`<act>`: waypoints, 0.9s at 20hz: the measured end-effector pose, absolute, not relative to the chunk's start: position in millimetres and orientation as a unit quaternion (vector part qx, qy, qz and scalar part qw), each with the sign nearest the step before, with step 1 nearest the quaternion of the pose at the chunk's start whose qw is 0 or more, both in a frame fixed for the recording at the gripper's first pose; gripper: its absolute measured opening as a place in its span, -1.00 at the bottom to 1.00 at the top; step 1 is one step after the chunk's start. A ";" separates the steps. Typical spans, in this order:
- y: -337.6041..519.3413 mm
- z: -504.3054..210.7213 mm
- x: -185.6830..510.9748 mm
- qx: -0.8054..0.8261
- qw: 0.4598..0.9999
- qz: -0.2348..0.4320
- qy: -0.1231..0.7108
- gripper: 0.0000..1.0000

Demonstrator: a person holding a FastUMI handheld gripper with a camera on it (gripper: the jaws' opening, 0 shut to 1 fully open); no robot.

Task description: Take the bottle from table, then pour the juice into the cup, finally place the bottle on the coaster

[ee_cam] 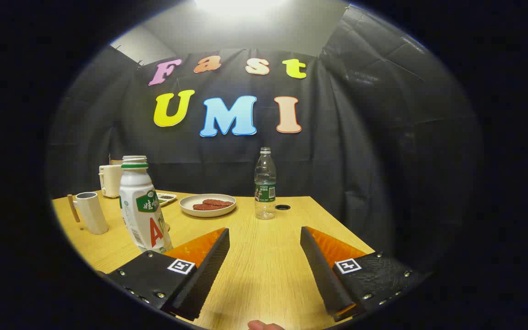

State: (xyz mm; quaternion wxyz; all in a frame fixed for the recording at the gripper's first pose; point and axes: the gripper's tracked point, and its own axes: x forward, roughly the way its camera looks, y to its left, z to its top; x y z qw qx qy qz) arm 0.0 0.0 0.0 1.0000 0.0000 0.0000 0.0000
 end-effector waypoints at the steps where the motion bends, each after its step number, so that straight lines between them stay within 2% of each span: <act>1: 3.7 0.9 5.9 -0.006 1.000 0.006 -0.001 0.91; 7: 23.7 48.4 18.2 0.014 0.998 0.037 -0.038 0.91; 12: 54.8 79.6 -23.0 0.009 0.997 0.062 -0.053 0.91; 18: 108.2 70.5 -56.6 0.002 0.991 0.124 -0.043 0.91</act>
